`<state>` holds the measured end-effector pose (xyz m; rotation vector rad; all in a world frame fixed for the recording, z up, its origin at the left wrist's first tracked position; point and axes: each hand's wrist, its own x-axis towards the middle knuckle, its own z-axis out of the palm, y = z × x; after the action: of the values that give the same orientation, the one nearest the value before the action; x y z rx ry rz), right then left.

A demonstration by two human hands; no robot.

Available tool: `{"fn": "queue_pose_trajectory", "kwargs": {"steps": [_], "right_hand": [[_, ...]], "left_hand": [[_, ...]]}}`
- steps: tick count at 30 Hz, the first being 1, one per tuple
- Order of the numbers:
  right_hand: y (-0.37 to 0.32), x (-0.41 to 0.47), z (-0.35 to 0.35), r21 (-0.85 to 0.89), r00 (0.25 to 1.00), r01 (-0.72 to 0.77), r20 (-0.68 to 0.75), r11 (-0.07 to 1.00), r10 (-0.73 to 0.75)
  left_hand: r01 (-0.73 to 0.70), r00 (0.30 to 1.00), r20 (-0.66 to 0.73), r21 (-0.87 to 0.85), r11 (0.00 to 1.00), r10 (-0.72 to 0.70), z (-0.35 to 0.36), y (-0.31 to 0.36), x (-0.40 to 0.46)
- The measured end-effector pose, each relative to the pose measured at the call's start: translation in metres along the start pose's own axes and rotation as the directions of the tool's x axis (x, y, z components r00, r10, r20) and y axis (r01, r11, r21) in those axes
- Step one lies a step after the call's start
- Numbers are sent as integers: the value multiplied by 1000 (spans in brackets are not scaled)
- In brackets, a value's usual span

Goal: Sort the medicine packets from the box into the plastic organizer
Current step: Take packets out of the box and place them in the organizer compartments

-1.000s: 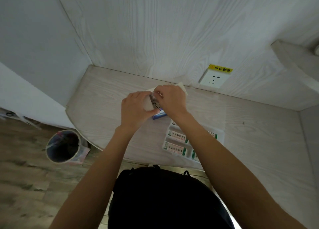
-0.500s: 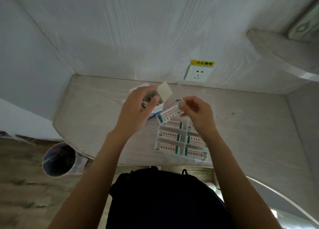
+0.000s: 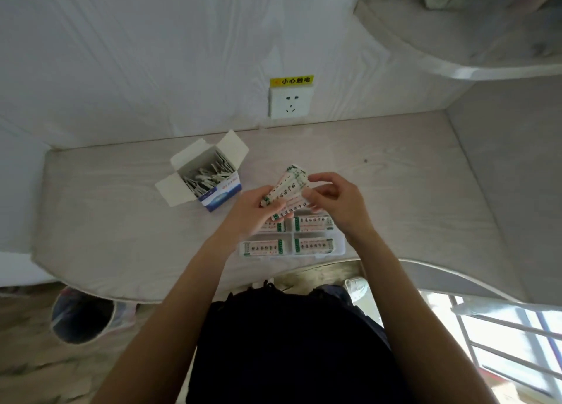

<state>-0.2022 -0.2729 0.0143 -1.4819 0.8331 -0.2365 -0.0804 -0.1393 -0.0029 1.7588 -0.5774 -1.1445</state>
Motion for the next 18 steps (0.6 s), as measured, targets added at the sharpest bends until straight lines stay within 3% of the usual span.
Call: {"fn": "queue_pose_trajectory", "kwargs": {"steps": [3, 7, 12, 16, 18], "right_hand": [[7, -2, -2, -6, 1000, 3, 9, 1000, -3], [13, -3, -1, -11, 1000, 22, -14, 1000, -22], [18, 1, 6, -54, 1000, 4, 13, 999, -3], [20, 3, 18, -60, 999, -1, 42, 998, 4], [20, 3, 25, -45, 998, -7, 56, 999, 10]], "left_hand": [[36, 999, -20, -3, 999, -36, 5, -4, 2], [65, 997, -35, -195, 979, -73, 14, -3, -3], [63, 997, -32, -160, 985, -69, 14, -9, -9], [82, 985, -130, -221, 972, -112, 12, -13, -17], [60, 976, -199, -152, 987, -90, 9, -19, -20]]}}
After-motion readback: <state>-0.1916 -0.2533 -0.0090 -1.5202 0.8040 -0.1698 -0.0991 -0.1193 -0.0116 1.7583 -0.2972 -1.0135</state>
